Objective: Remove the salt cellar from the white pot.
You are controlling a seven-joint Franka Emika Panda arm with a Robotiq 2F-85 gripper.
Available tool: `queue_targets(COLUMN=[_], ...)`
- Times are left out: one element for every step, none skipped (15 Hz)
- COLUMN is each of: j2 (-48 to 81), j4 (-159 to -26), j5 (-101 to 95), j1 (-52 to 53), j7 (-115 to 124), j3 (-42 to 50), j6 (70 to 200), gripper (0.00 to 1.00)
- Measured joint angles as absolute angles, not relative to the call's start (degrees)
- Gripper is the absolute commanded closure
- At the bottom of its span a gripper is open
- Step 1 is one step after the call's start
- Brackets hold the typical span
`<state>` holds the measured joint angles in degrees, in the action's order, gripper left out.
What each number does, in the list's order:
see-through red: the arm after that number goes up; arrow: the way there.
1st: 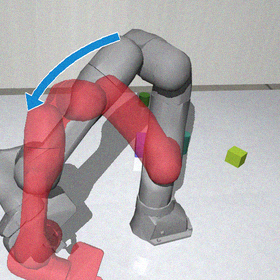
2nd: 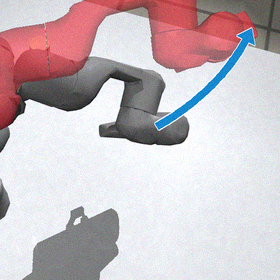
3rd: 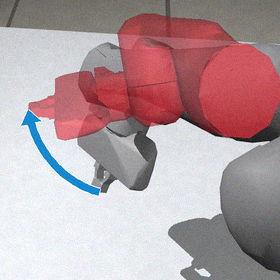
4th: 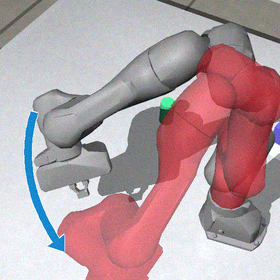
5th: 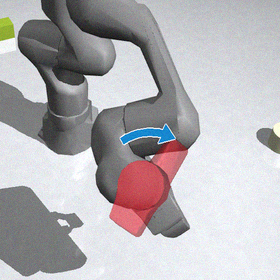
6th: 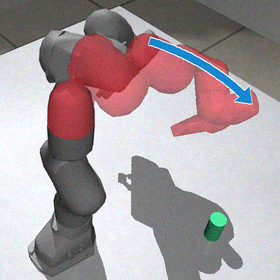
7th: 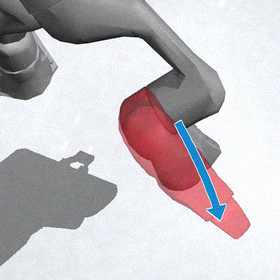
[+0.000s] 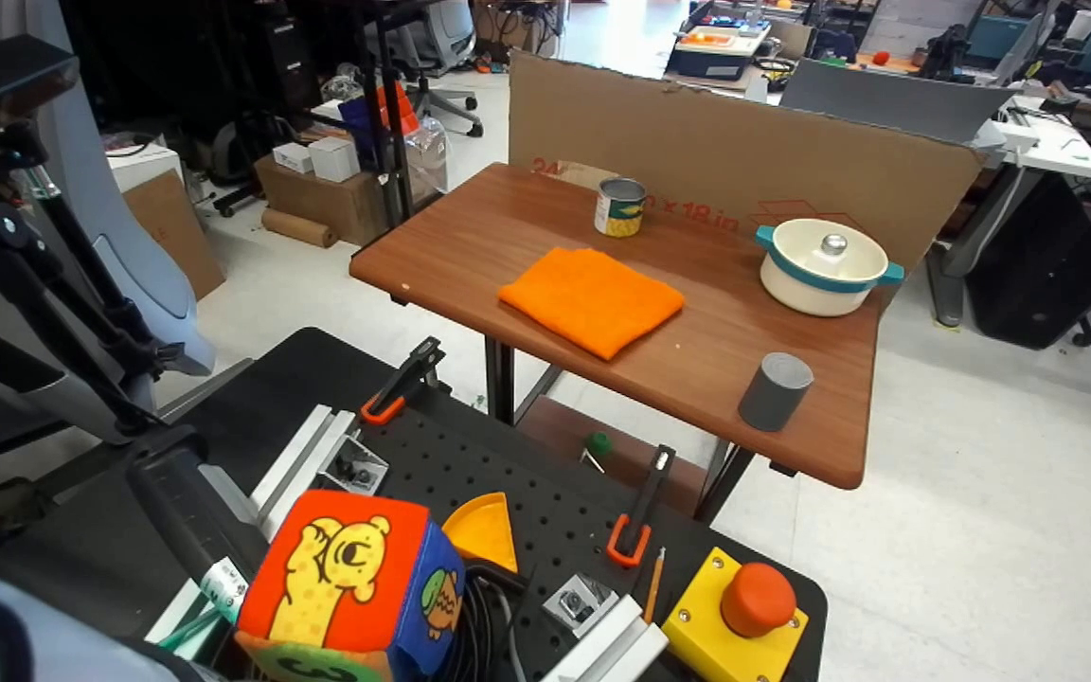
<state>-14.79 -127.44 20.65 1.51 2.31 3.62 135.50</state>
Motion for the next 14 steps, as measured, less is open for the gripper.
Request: queue_targets(j2=[-12.7,-10.7,-8.7,-6.7,-4.9,-3.2,-1.6,-0.1,1.4,2.8,4.3,5.9,7.5,9.2], j4=[-126.3,-125.0,-123.7,-122.5,-121.6,-120.7,-119.8,-119.1,-118.4,-117.7,-116.9,-116.1,-115.1,-113.9], j5=[20.7,20.7,20.7,20.7,20.5,20.2,19.7,19.3,19.2,19.2,19.1,19.0,19.0,19.0], j1=[1.2,0.9,0.4,-0.1,-0.8,-1.5,-2.3,-3.0,-3.7,-4.4,-5.1,-5.8,-6.5,-7.2], j7=[1.3,0.3,-0.7,-1.8,-3.0,-4.1,-4.9,-5.5,-6.1,-6.7,-7.1,-7.4,-7.5,-7.6], j3=[4.4,5.1,5.7,6.1,6.5,6.6,6.8,6.9,7.0,7.0,7.1,7.1,7.2,7.2], j6=[137.5,139.0,140.0,140.9,141.5,141.8,141.8,141.8,141.8,141.8,141.8,141.7,141.8,141.7], gripper=[0.0,0.0,0.0,0.0,0.0,0.0,0.0,0.0,0.0,0.0,0.0,0.0,0.0,0.0])
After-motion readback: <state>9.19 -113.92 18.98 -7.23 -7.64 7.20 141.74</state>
